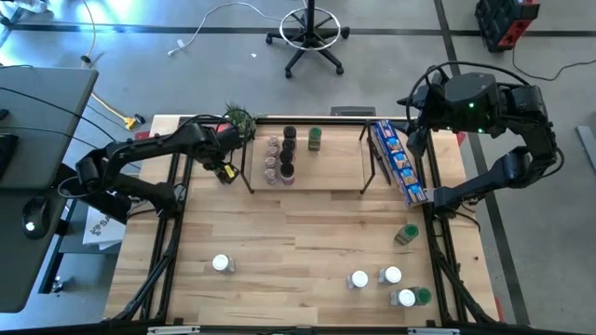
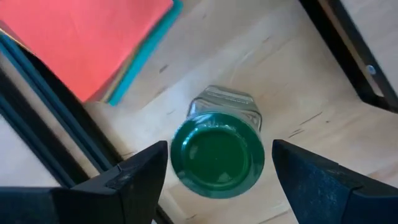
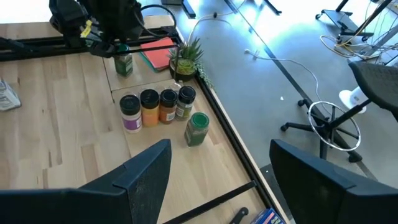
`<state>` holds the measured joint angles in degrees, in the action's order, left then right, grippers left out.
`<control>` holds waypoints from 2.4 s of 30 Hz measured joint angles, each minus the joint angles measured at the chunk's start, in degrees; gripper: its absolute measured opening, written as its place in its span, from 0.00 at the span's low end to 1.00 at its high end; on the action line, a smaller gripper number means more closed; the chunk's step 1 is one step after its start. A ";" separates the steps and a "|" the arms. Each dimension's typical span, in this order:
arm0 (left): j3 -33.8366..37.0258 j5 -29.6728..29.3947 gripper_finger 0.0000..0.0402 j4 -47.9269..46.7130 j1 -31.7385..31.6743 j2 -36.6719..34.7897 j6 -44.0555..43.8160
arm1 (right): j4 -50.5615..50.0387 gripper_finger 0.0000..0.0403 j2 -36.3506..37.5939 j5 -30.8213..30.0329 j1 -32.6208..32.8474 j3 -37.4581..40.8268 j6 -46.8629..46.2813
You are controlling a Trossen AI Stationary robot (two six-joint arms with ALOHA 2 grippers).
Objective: Shelf spices
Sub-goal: Put the green seasoning bottle aligned with the other green seasoning bottle on the shelf
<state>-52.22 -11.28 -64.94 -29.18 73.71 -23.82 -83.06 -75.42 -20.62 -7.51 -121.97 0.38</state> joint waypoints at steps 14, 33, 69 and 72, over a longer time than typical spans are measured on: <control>3.31 0.30 0.51 2.35 -0.06 -0.07 -3.69 | 0.16 0.66 0.00 0.00 0.00 0.00 -0.59; 3.34 5.93 0.46 -7.94 7.37 -10.39 -29.27 | 0.23 0.66 0.00 -0.02 0.00 0.00 -0.26; -3.52 8.92 0.41 21.09 44.40 11.87 -40.05 | 7.45 0.66 0.00 1.31 0.00 0.00 1.04; -3.48 12.18 0.48 21.87 43.42 12.22 -38.77 | 7.96 0.66 0.00 1.32 0.00 0.00 1.14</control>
<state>-55.70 0.90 -43.06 14.24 85.93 -62.59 -75.10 -75.42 -19.30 -7.51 -121.97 1.52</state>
